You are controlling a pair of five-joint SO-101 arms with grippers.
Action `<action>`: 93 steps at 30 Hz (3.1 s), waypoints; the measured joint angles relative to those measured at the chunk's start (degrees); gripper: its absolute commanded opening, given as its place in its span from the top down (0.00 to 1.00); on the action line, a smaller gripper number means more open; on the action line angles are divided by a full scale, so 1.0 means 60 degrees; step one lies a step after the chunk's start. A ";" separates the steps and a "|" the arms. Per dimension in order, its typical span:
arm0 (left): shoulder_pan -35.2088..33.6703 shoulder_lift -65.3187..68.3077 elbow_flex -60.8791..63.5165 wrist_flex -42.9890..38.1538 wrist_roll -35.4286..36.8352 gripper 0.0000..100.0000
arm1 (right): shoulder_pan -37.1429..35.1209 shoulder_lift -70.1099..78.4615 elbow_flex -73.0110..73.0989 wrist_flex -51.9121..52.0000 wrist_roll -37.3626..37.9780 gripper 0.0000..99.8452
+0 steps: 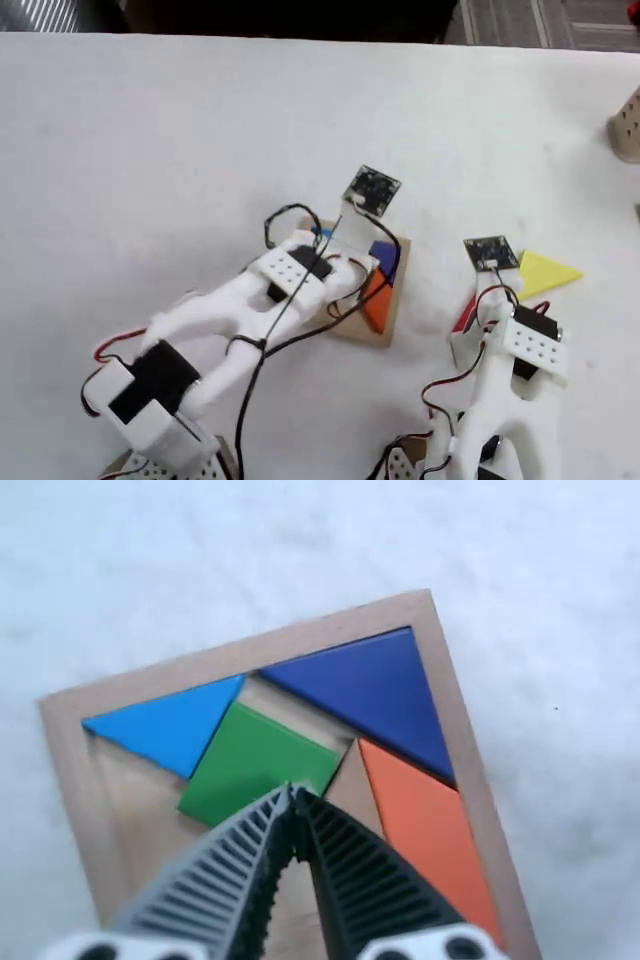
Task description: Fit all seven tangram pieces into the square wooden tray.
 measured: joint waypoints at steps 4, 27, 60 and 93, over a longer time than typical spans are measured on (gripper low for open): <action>-0.0015 0.0000 0.0000 -0.0176 0.0000 0.98 | 0.0000 0.0000 0.0000 0.0000 0.0000 0.98; -0.1026 0.1377 -0.1465 0.2799 0.0015 0.98 | 0.0000 0.0000 0.0029 0.0000 0.0000 0.98; -0.0220 0.0762 -0.1538 0.2740 0.0571 0.98 | 0.0000 0.0000 0.0029 0.0000 0.0293 0.98; 0.1216 0.0190 -0.0557 0.1348 0.0645 0.98 | 0.0000 0.0000 0.0029 0.0000 0.0293 0.98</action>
